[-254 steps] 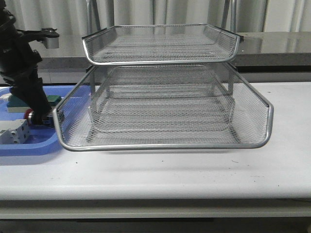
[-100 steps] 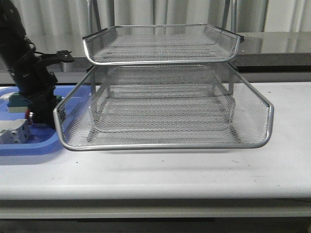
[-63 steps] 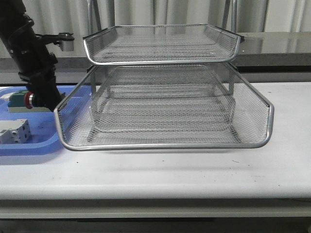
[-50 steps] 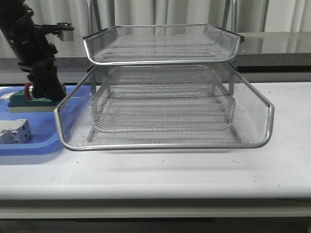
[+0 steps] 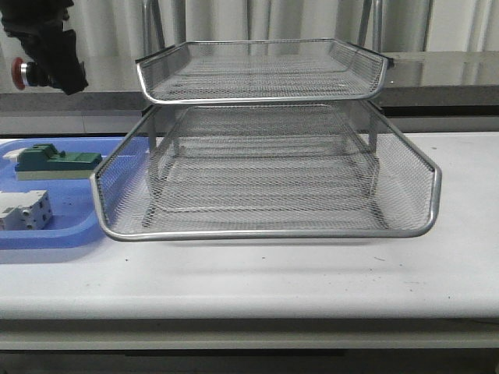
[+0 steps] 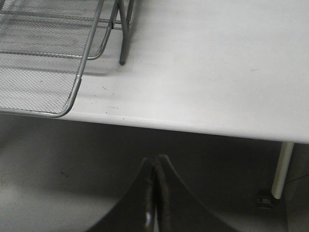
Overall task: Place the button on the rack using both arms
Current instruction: 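Carry the button over the pulled-out mesh tray and lower it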
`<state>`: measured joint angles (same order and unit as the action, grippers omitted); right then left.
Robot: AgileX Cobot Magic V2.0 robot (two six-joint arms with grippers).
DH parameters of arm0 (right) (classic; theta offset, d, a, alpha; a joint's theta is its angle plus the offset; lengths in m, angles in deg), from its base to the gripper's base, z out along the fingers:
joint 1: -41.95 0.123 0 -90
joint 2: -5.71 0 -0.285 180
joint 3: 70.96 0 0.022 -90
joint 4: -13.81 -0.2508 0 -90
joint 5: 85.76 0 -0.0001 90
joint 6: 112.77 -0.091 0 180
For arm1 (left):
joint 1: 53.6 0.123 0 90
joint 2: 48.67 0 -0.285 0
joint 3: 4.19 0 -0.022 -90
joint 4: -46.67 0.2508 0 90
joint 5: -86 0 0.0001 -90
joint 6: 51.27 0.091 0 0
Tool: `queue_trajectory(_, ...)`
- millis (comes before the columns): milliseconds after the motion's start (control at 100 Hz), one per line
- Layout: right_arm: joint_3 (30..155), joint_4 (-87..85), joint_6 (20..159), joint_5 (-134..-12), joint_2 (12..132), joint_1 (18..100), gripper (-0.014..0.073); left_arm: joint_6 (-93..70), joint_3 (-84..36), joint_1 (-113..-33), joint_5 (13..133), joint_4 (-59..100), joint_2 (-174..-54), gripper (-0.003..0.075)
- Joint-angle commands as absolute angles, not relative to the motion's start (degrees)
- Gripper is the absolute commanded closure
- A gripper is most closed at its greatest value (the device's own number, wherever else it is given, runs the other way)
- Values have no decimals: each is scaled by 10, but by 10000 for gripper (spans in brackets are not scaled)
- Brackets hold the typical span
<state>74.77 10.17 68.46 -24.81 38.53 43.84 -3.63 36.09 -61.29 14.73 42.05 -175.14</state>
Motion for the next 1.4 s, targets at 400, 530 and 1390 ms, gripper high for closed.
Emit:
queue_trajectory(400,765,102,686,-281,390,436,664,-71,214,-682,127,417,-1552,740)
queue_trajectory(530,765,102,686,-281,390,436,664,-78,173,-709,127,413,-1511,740)
queue_trajectory(1390,765,102,686,-281,390,436,664,-82,130,-930,282,370,-1566,740)
